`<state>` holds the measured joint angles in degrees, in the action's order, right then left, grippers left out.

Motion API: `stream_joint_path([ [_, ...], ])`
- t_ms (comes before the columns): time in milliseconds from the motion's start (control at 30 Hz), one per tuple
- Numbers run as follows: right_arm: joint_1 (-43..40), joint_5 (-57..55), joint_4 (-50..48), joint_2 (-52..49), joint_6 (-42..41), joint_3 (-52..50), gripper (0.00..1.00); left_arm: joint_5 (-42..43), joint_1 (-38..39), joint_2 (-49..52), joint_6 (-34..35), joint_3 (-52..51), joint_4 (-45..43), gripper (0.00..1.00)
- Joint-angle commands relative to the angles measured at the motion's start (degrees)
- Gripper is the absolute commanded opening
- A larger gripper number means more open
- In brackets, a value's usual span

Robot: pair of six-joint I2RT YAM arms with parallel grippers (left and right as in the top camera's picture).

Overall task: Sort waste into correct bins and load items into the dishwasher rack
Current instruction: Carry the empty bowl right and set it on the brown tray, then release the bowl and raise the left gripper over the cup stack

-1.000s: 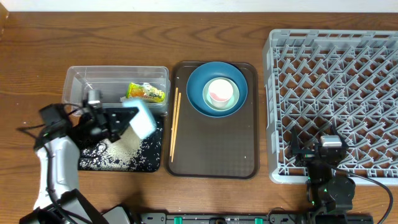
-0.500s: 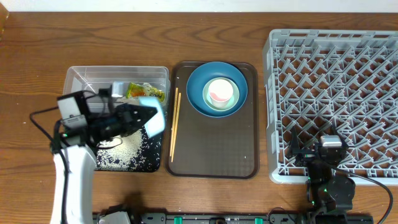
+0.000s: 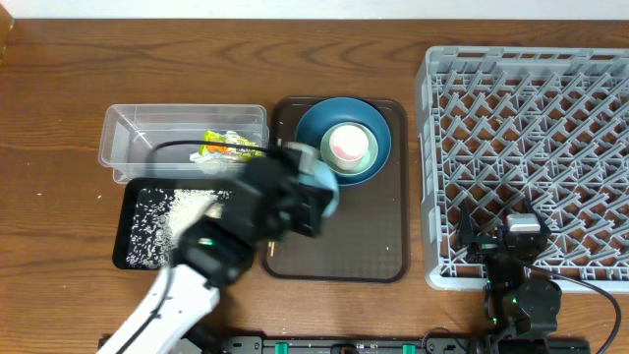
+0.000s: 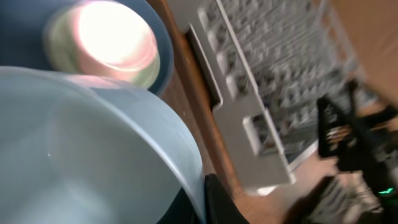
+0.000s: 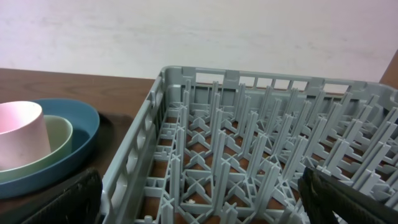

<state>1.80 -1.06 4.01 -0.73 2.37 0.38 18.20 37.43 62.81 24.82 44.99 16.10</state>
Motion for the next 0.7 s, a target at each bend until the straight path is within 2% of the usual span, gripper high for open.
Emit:
stream_joint_path([
  [0,0.0,-0.2,0.2,0.0,0.7,-0.1,0.99,-20.0,8.9,5.1,-3.5,1.1,-0.4,0.07],
  [100,0.0,-0.2,0.2,0.0,0.7,-0.1,0.99,-26.1,14.2,11.1,-5.4,1.1,-1.2,0.07],
  [300,0.0,-0.2,0.2,0.0,0.7,-0.1,0.99,-26.2,18.6,20.5,-10.6,1.1,-5.5,0.07],
  [667,0.0,-0.2,0.2,0.0,0.7,-0.1,0.99,-26.2,19.9,24.0,-12.6,1.1,-6.8,0.06],
])
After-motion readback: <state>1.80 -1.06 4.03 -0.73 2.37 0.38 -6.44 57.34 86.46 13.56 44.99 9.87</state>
